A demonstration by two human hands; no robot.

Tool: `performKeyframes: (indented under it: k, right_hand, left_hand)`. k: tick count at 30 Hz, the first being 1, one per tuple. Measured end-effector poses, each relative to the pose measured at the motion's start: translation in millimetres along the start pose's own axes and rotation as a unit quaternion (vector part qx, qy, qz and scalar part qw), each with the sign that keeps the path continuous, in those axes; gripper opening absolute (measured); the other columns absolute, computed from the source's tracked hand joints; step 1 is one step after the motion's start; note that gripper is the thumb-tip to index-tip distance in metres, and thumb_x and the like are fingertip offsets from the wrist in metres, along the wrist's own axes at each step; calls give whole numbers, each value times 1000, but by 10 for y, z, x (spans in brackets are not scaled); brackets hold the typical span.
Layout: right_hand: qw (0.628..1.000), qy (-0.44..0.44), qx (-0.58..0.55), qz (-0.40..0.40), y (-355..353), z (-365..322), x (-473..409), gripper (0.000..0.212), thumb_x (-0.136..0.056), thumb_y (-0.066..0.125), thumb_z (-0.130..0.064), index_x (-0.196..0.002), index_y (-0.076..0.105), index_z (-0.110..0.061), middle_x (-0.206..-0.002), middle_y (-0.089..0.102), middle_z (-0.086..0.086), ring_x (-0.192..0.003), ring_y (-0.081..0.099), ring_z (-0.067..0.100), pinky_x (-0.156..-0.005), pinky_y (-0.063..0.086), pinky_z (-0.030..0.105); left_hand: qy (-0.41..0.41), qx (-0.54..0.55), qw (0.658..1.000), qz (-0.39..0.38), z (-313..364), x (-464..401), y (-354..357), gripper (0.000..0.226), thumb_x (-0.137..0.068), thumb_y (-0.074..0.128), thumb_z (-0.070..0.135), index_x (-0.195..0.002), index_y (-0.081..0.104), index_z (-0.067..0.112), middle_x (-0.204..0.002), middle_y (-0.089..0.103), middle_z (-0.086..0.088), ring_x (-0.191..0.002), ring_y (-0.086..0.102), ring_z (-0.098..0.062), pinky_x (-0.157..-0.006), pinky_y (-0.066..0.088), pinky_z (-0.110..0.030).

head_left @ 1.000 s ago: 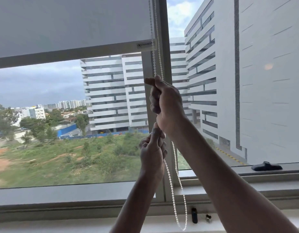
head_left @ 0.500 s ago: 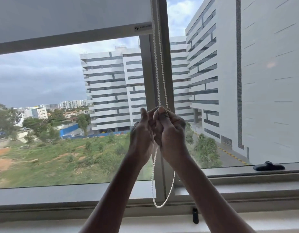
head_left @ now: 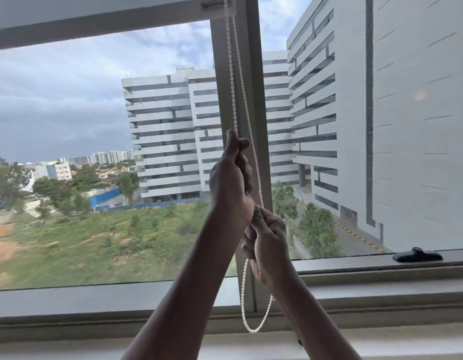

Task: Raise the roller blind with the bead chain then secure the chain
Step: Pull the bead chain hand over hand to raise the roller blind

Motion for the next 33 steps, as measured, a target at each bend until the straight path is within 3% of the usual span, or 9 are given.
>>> performKeyframes:
  k: [7, 11, 14, 19, 21, 24, 26, 29, 33]
  right_hand:
    - [995, 57, 58, -57, -215, 262, 94, 24, -90, 59, -27, -68, 58, -18, -50, 36, -5, -39, 24, 5, -39, 19, 20]
    - [987, 21, 153, -48, -182, -51, -138, 29, -98, 44, -8, -110, 71, -11, -92, 69, 13, -76, 60, 16, -69, 42, 31]
    - [978, -24, 200, -55, 59, -472, -367, 32, -102, 38, -9, -122, 63, -8, -108, 71, 15, -92, 65, 18, -82, 45, 36]
    - [983, -29, 137, -118, 696, -974, -670, 36, -105, 36, -21, -118, 61, 1, -90, 74, 13, -76, 69, 21, -70, 52, 29]
    - [989, 6, 95, -114, 813, -970, -722, 38, -105, 36, -21, -111, 63, 5, -70, 65, 9, -55, 56, 16, -55, 43, 26]
    - [994, 5, 72, -78, 811, -860, -717, 35, -105, 39, -22, -97, 68, -3, -54, 39, -3, -43, 27, 7, -46, 18, 23]
    - [996, -40, 72, -40, 768, -861, -690, 33, -104, 43, -23, -85, 68, -10, -47, 33, -9, -36, 22, 5, -38, 17, 19]
    - [995, -96, 35, -20, 753, -926, -634, 33, -103, 45, -20, -75, 63, -12, -44, 28, -9, -33, 19, 4, -35, 16, 14]
    - [991, -130, 26, -24, 726, -1006, -575, 35, -102, 45, -16, -70, 60, -14, -46, 24, -7, -34, 16, 3, -36, 15, 12]
  left_hand:
    - [2, 25, 1000, 9, -274, 115, -332, 41, -95, 59, 36, -57, 65, 23, -38, 29, 13, -31, 18, -1, -30, 17, -16]
    - [14, 38, 999, -3, -255, 105, -408, 34, -94, 59, 33, -62, 61, 21, -38, 28, 12, -30, 20, -1, -30, 20, -15]
    - [28, 36, 999, -12, -265, 132, -420, 36, -97, 56, 30, -63, 57, 18, -38, 29, 12, -31, 22, 0, -31, 23, -15]
    - [8, -9, 1000, 13, -559, 316, -509, 42, -96, 56, 31, -56, 62, 22, -37, 31, 12, -31, 21, -1, -33, 23, -14]
    - [-9, -2, 1000, 20, -666, 380, -583, 40, -95, 58, 33, -57, 62, 22, -38, 30, 12, -32, 19, -1, -32, 20, -15]
    - [-3, -3, 1000, 19, -688, 379, -663, 43, -96, 57, 31, -54, 63, 22, -38, 29, 13, -32, 19, 0, -32, 20, -14]
    - [10, -25, 1000, 8, -668, 369, -645, 53, -98, 56, 27, -45, 57, 25, -37, 29, 14, -32, 20, 0, -35, 21, -15]
    - [18, -47, 999, -13, -656, 340, -622, 60, -99, 55, 25, -39, 45, 25, -38, 29, 14, -35, 20, -2, -37, 19, -19]
    - [-16, -82, 993, -88, -620, 201, -584, 50, -100, 50, 29, -51, 58, 25, -46, 39, 14, -41, 29, -2, -41, 25, -17]
Point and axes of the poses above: each hand's wrist, its own x-axis away from the middle knuckle, its own y-axis out of the palm, z = x × y, the point moved 9 cm from there along -x, towards the middle knuckle
